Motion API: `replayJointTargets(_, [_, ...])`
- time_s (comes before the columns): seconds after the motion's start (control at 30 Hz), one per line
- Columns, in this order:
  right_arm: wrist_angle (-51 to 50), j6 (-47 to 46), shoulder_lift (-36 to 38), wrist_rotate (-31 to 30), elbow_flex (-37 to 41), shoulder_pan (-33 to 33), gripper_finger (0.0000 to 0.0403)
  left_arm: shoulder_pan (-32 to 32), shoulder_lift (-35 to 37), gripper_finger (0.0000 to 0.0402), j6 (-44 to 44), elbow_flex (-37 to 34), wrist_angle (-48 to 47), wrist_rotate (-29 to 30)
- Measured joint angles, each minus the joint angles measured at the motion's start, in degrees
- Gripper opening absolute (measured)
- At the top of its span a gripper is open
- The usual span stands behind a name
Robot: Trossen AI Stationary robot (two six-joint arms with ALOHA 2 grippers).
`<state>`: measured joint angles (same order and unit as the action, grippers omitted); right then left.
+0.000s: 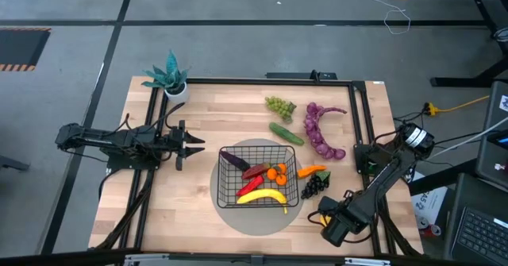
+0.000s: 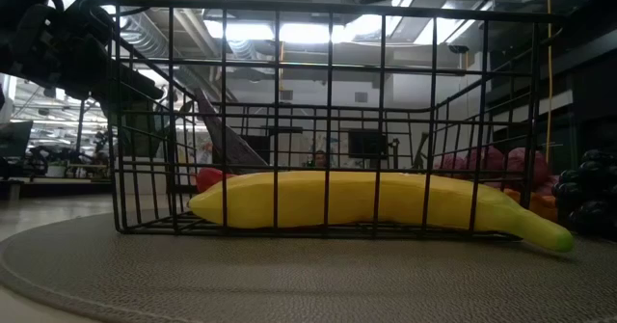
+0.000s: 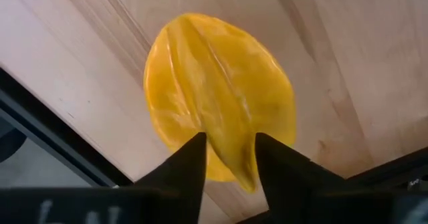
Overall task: Build produce basket
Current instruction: Put the yellow starfruit into the black wire basket
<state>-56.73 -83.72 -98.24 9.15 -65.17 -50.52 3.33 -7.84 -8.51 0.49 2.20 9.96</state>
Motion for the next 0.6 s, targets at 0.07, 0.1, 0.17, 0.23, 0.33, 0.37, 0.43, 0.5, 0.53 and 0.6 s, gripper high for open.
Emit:
replayJointTargets(0.07, [0.0, 0.0, 0.0, -0.02, 0.0, 0.0, 0.0101, 0.0, 0.0, 0.0121, 0.0, 0.0, 0.0, 0.0])
replayJointTargets(0.1, [0.0, 0.0, 0.0, 0.0, 0.0, 0.0, 0.0087, 0.0, 0.0, 0.0121, 0.0, 0.0, 0.0, 0.0])
replayJointTargets(0.17, [-0.02, 0.0, 0.0, 0.02, 0.0, 0.0, 0.0056, 0.0, -0.01, 0.0121, -0.01, 0.0, 0.0, 0.0])
replayJointTargets(0.23, [-0.02, 0.01, 0.0, 0.02, 0.0, 0.01, 0.0025, 0.0, 0.0, 0.0121, 0.0, 0.0, 0.0, 0.0])
replayJointTargets(0.33, [-0.12, 0.07, 0.0, 1.51, 0.0, 0.12, 0.0017, 0.0, 0.0, 0.0121, 0.0, 0.0, 0.0, 0.0])
replayJointTargets(0.37, [-0.42, 0.09, 0.0, 2.81, 0.0, 0.25, 0.0018, 0.0, 0.0, 0.0121, 0.0, 0.0, 0.0, 0.0])
replayJointTargets(0.43, [-1.66, 0.09, 0.0, 4.38, 0.0, 0.44, 0.002, 0.02, 0.0, 0.0121, 0.0, 0.0, 0.0, 0.0])
replayJointTargets(0.5, [-3.13, 0.13, 0.0, 5.66, 0.0, 0.43, 0.0017, 0.0, 0.0, 0.0121, 0.0, 0.0, 0.0, 0.0])
replayJointTargets(0.53, [-4.18, 0.16, 0.0, 7.12, -0.05, 0.51, 0.0017, 0.01, 0.0, 0.0121, 0.0, 0.0, 0.0, 0.0])
replayJointTargets(0.6, [-8.18, 0.17, 0.01, 10.69, -1.06, 0.76, 0.0017, 0.0, 0.0, 0.0121, 0.0, 0.0, 0.0, 0.0])
